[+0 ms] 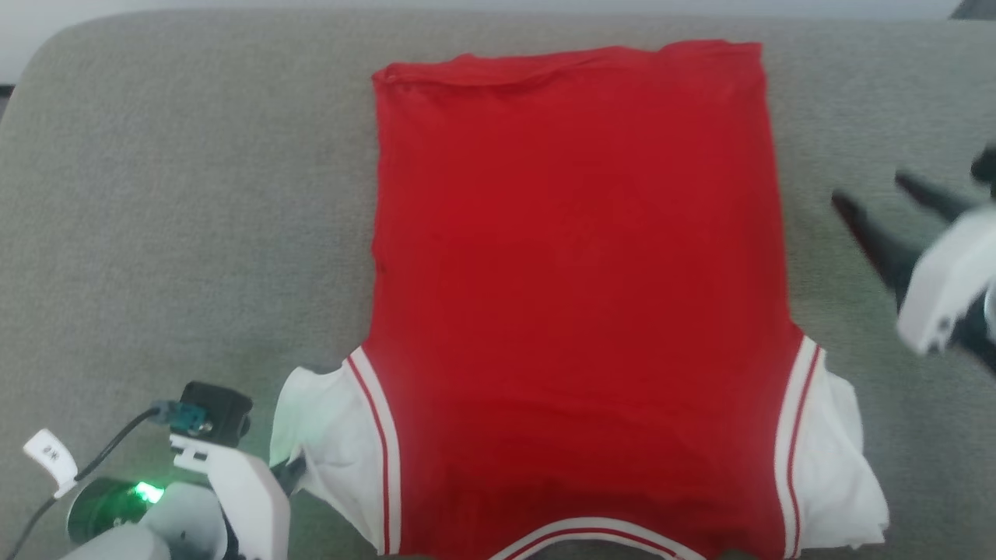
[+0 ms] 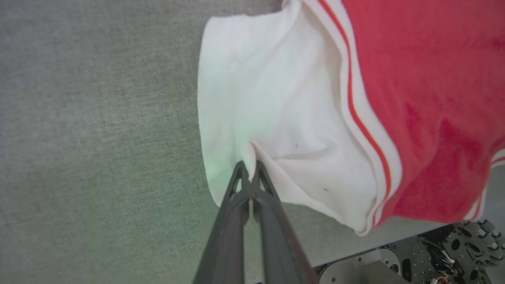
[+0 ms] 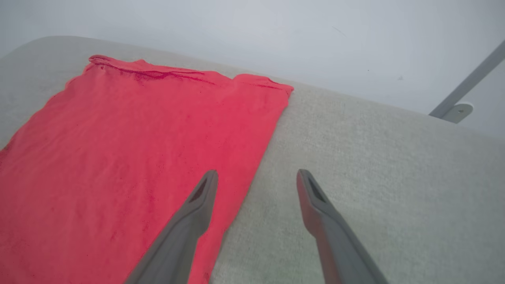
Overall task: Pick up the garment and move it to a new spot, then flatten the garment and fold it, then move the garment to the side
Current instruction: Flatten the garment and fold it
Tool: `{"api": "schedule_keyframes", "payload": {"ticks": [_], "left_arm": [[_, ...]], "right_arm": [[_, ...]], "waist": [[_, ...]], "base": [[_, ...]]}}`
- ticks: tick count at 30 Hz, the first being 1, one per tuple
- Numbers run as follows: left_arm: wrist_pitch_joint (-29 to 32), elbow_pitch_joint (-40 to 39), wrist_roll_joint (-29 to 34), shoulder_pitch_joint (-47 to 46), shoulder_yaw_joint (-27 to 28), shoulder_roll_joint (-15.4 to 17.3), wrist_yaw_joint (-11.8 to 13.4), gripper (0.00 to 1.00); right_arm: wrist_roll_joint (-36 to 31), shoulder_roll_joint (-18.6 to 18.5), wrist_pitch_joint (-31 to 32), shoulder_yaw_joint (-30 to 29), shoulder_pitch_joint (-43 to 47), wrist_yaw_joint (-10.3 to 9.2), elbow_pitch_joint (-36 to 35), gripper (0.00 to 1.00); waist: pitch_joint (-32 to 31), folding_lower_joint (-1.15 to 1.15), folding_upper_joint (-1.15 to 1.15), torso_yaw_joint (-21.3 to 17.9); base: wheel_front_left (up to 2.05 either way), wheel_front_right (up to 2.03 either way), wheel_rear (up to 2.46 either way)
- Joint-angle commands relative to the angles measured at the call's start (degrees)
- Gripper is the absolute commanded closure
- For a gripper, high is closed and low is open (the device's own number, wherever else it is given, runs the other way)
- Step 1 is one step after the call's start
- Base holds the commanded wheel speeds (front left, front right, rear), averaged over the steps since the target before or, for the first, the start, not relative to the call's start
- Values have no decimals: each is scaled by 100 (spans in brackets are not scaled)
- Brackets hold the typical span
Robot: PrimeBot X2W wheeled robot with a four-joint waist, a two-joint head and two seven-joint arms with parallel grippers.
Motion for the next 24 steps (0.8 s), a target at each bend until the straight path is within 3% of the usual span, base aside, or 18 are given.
{"api": "schedule_keyframes", "payload": {"ticks": [1,14,24], "left_arm": [[33,-1,56,-126,-22,-48,-32,100],[148,342,306,-814,-260,-705,-409,100],[96,885,364,-1154,-418,-1212,-743,100]], "right_arm": [[-27,24,-56,67,-336,0,250,0],[-238,-78,18,511,-2994,0,3433,0],[-474,-33,943,508,-4075,1,5268,0]], "waist": [[138,0,0,131],[733,0,0,1004],[1132,0,0,1491]], "base": [[0,0,0],[0,0,0],[0,0,0]]}}
